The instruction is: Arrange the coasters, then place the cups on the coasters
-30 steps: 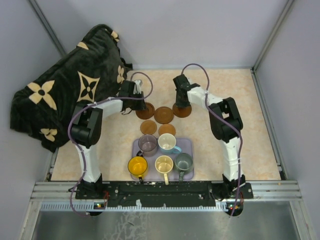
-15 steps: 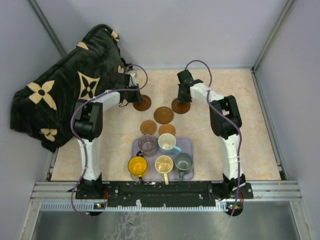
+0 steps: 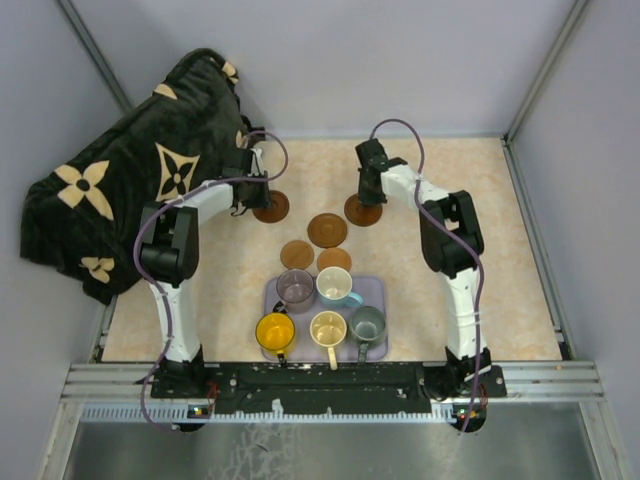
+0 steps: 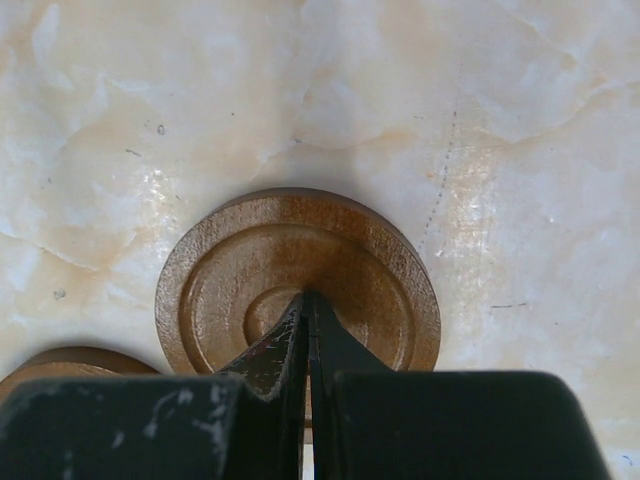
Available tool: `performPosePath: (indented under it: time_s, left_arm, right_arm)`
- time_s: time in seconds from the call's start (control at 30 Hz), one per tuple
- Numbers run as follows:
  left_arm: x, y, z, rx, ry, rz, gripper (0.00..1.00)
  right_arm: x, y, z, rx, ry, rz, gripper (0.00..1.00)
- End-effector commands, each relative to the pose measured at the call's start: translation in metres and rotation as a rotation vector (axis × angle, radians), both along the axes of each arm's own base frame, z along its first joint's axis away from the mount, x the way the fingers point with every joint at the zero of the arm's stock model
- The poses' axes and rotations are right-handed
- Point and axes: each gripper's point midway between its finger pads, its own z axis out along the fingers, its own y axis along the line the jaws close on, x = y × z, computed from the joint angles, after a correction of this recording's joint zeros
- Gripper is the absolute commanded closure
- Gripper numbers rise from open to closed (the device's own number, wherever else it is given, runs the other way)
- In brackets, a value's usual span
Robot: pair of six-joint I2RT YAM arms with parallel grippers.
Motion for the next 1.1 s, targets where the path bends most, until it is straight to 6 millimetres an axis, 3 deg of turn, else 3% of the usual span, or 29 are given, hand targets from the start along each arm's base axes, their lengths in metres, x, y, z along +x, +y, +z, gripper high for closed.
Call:
performPosePath:
  time_s: [0.0,0.27,0.43,0.6,0.7,0.9,1.07]
  left_arm:
    - [-0.024,0.028,-0.004,0.089,0.063,0.042,0.7]
    - [-0.039,0.028,-0.002,0.063,0.064,0.042,0.65]
    - [-0.029,0.023,0.021,0.044,0.009,0.02,0.51]
    - [-0.024,0.014,0.053,0.0,-0.06,-0.017,0.48]
    - [-0.028,0.004,0.076,-0.045,-0.112,-0.059,0.48]
    - [-0.046,-0.024,0.108,-0.115,-0.202,-0.177,0.44]
    - [-0.072,-0.077,0.104,-0.05,-0.227,-0.336,0.43]
  right_arm:
    - [-0.003,-0.017,0.036,-0.038,-0.05,-0.013,1.0]
    - [-0.026,-0.029,0.028,-0.059,-0.023,-0.022,1.0]
    - [-0.035,-0.041,0.024,-0.084,-0.009,-0.049,1.0]
    - [-0.037,-0.039,0.032,-0.053,-0.035,-0.036,1.0]
    - [-0.033,-0.034,0.048,-0.029,-0.077,-0.012,1.0]
    - [-0.026,-0.023,0.1,0.017,-0.202,0.037,0.97]
    - [-0.036,-0.024,0.134,0.045,-0.27,0.028,0.8]
